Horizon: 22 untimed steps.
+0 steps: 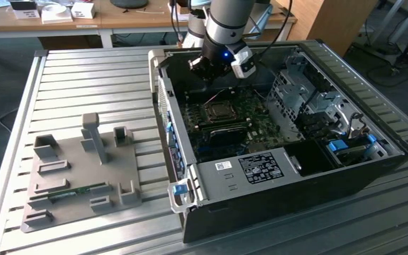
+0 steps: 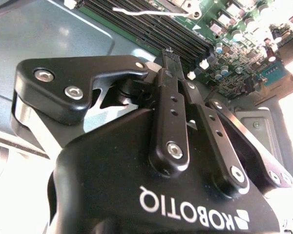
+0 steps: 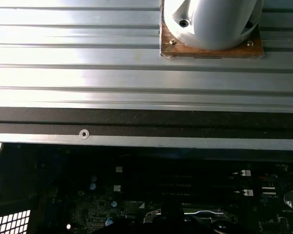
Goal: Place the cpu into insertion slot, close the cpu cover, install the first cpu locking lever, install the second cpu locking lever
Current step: 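Install the first cpu locking lever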
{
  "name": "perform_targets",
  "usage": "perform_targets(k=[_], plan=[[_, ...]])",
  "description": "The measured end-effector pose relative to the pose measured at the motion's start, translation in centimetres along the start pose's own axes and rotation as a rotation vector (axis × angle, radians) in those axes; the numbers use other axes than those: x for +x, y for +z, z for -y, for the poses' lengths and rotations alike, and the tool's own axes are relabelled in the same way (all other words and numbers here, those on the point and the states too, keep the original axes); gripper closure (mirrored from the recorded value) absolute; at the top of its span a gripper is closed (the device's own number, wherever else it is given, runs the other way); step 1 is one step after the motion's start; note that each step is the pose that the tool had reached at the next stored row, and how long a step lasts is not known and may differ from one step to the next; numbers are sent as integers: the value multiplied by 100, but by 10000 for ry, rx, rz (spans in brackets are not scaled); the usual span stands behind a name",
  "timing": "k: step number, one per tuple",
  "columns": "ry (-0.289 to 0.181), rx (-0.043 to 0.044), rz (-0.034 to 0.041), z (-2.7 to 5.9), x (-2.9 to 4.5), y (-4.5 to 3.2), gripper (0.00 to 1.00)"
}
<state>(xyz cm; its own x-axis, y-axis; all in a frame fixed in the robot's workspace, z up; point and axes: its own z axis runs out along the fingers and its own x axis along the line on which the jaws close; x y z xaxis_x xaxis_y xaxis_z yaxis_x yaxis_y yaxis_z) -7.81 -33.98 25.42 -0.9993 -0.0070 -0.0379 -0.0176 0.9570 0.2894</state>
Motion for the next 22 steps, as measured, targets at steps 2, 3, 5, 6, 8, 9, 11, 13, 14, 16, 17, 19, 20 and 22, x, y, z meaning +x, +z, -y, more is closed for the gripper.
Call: perform_targets(k=[2,3,5,6,8,9,11,13,14,16,17,19,20,22], plan=[[-2,1,-1,0,-7,0,89],[-1,0,-1,0,-13,1,89],[0,1,-1,0,-25,1,89],[0,0,-1,1,-30,1,89],[1,0,0,1,-31,1,89],[1,0,0,1,-31,1,89],[0,1,-1,1,-32,1,89],[-1,0,-1,1,-42,2,89],[0,1,-1,1,-49,2,89],[0,0,0,1,-65,3,89],[0,1,-1,1,-73,3,89],[0,0,0,2,-79,3,89],[0,0,0,2,-83,3,89],[0,1,-1,1,-103,4,89]])
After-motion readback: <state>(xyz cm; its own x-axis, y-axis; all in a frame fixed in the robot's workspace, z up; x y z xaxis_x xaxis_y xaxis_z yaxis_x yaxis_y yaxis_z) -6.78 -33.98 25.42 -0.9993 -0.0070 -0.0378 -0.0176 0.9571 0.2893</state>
